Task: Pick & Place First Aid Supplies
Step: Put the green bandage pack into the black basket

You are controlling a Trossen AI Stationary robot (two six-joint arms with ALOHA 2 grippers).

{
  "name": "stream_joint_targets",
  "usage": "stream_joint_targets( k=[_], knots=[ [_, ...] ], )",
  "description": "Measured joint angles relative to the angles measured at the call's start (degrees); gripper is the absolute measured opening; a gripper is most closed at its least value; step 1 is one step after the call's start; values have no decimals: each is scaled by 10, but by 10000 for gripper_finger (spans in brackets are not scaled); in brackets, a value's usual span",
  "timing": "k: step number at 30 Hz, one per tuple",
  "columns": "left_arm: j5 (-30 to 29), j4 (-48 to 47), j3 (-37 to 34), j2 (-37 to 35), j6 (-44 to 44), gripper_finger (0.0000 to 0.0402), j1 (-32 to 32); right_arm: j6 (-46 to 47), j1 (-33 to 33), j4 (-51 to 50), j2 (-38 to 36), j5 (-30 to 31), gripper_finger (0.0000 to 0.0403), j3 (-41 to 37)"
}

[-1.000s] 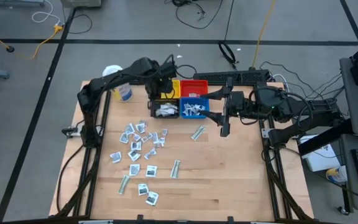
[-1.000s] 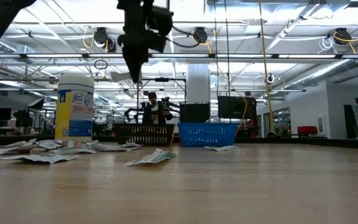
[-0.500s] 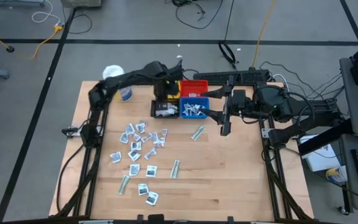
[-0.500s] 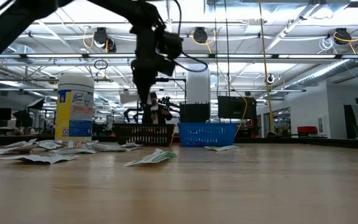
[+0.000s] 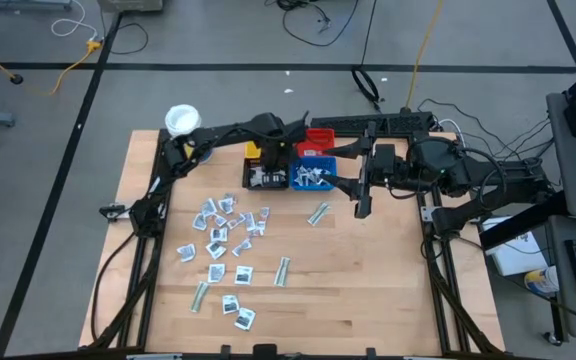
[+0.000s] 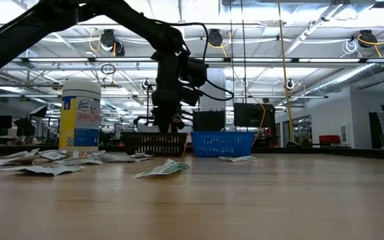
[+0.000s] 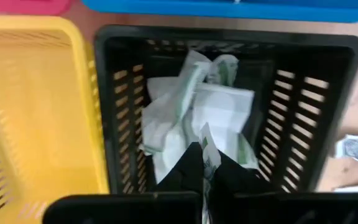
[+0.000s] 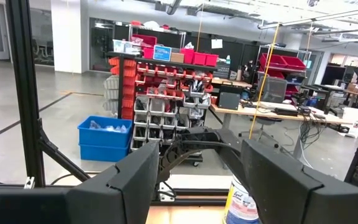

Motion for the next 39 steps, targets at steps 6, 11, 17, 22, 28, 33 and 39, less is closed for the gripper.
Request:
stream_joint_targets(
  k=[6,11,17,22,28,33,39],
  knots=[
    [0,-3,0,-1,19,69,-1,0,0,0,0,0,224,0],
    [-13,-3,0,-1,30,171,-1,0,0,-3,0,0,222,0],
    [-7,10,2,-38,-22,255,2,0,0,-19,0,0,223,0],
    [67,63,-2,-128,-71,268,2,0,0,-23,0,0,224,0],
    [120,240,-91,-275,-148,268,-29,0,-1,-22,0,0,224,0],
    [82,444,-252,-423,-237,269,-81,0,-1,-26,0,0,224,0],
    [-13,650,-395,-557,-311,269,-180,23,-4,-48,8,-1,224,0]
  ],
)
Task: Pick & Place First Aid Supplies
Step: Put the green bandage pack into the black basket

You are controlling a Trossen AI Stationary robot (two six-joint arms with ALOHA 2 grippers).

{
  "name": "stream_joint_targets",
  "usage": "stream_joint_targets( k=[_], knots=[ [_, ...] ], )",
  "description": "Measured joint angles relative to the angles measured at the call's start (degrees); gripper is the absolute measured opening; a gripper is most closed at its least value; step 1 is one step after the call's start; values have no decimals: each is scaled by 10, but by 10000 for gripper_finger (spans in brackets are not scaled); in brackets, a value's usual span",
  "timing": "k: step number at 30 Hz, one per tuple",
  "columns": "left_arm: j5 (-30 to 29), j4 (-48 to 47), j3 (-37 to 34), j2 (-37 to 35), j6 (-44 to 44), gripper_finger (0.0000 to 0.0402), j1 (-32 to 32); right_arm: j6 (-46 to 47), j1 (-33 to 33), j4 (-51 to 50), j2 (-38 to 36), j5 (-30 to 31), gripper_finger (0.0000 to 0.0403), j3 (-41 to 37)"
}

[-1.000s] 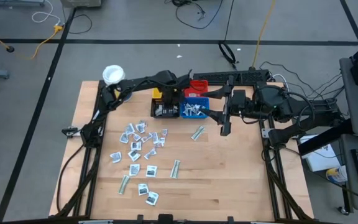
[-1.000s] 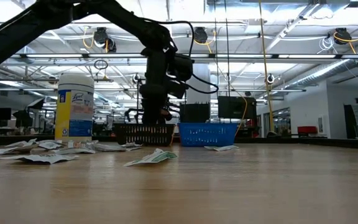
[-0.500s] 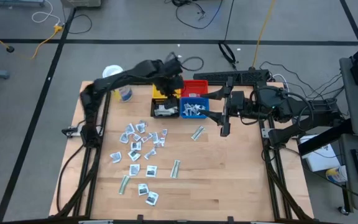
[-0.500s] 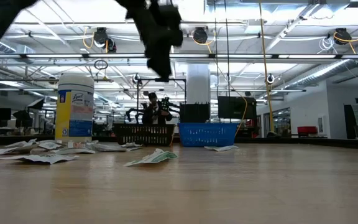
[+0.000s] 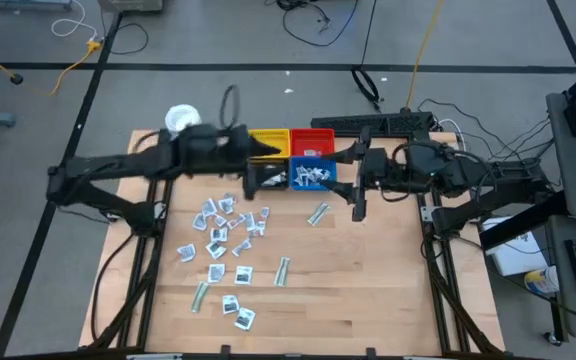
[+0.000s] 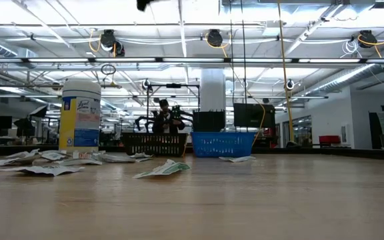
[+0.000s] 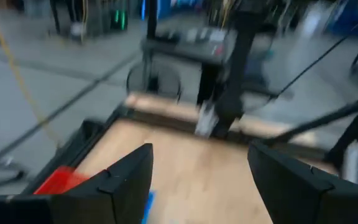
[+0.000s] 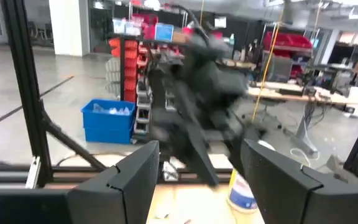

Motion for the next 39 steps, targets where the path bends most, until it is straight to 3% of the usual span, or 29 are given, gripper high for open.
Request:
stream_joint_targets(
  k=[5,14,20,28,32,39],
  knots=[
    [-88,82,-30,-53,-20,269,-92,6,-3,-6,15,0,224,0],
    [-176,143,-30,-69,72,269,-198,19,-4,-16,37,-1,224,0],
    [-185,124,-30,-69,45,269,-209,28,-61,-124,38,-97,209,0],
    [-180,90,-30,-68,-7,269,-212,-54,-133,-240,64,-241,190,2],
    [-173,74,-30,-68,-20,269,-217,-126,-152,-324,91,-257,187,20],
    [-164,65,-30,-68,-38,269,-218,-263,-179,-535,166,-254,187,120]
  ],
)
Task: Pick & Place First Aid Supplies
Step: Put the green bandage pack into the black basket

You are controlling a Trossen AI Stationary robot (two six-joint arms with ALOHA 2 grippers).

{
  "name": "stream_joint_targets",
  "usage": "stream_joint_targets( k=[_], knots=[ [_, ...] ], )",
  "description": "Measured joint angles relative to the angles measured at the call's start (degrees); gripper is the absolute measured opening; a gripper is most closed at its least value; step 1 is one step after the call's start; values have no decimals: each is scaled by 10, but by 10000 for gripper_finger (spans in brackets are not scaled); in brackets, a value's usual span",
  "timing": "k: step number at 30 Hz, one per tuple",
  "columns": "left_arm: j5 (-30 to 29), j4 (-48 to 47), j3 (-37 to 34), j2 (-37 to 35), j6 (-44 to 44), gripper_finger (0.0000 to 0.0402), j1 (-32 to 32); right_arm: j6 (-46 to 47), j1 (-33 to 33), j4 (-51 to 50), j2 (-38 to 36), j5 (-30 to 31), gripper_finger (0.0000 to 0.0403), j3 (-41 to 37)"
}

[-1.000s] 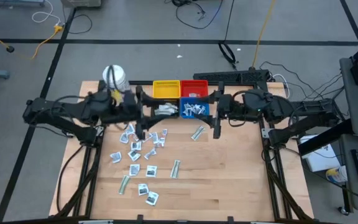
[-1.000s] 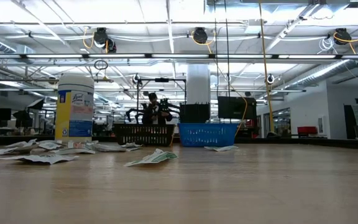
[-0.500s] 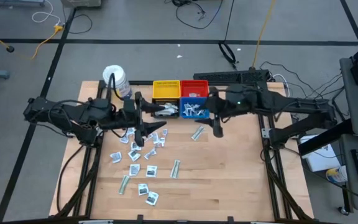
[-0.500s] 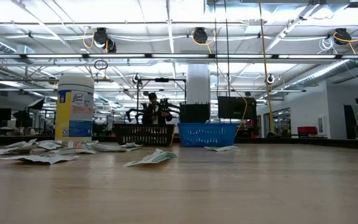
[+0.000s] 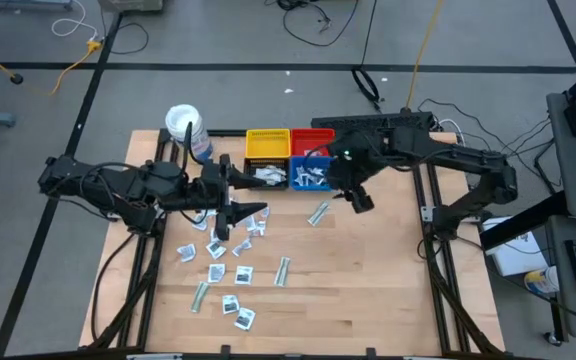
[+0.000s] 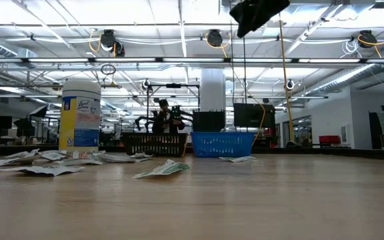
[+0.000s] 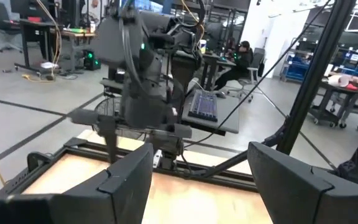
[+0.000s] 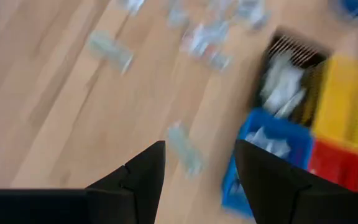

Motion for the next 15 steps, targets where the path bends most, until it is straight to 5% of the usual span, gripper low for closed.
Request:
stream_joint_targets(
  k=[9,15],
  knots=[
    [9,-3,0,0,-2,269,0,-98,-14,-86,72,5,187,91],
    [12,-3,0,0,-2,269,0,-108,-13,-95,103,19,187,72]
  ],
)
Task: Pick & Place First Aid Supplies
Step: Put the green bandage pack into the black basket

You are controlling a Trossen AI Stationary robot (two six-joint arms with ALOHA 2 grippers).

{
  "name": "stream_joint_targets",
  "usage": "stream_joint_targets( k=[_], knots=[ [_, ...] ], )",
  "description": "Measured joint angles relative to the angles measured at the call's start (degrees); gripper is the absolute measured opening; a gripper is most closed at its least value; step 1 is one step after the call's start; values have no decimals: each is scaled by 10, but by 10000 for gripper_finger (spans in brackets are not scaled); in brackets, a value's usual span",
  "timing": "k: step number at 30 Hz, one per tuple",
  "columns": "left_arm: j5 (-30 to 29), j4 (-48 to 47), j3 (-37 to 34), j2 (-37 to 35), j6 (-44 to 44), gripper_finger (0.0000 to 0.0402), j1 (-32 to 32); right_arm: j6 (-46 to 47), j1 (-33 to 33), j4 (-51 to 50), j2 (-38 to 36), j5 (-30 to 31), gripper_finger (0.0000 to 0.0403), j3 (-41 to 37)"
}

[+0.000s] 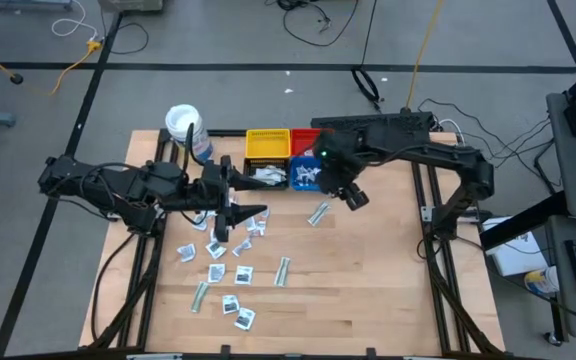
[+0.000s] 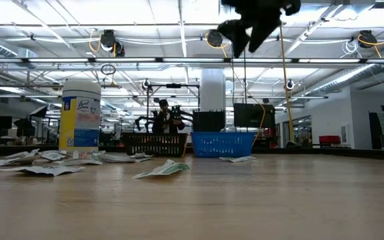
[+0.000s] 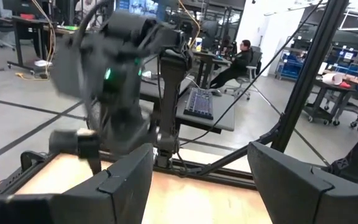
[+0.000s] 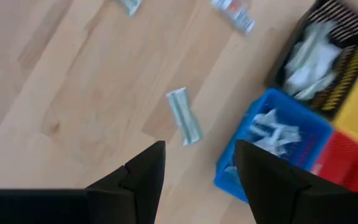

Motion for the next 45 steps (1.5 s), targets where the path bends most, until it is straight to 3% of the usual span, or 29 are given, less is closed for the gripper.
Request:
stream_joint_targets(
  k=[10,16,34,45],
  knots=[
    [0,-12,0,0,0,269,0,-27,6,126,3,27,187,-163],
    [-1,-12,0,0,-1,269,0,-28,13,268,3,30,187,-266],
    [-2,-30,0,3,-39,269,0,3,4,557,2,-3,187,-445],
    [-2,-29,0,3,-56,269,0,41,-14,634,5,-30,187,-497]
  ],
)
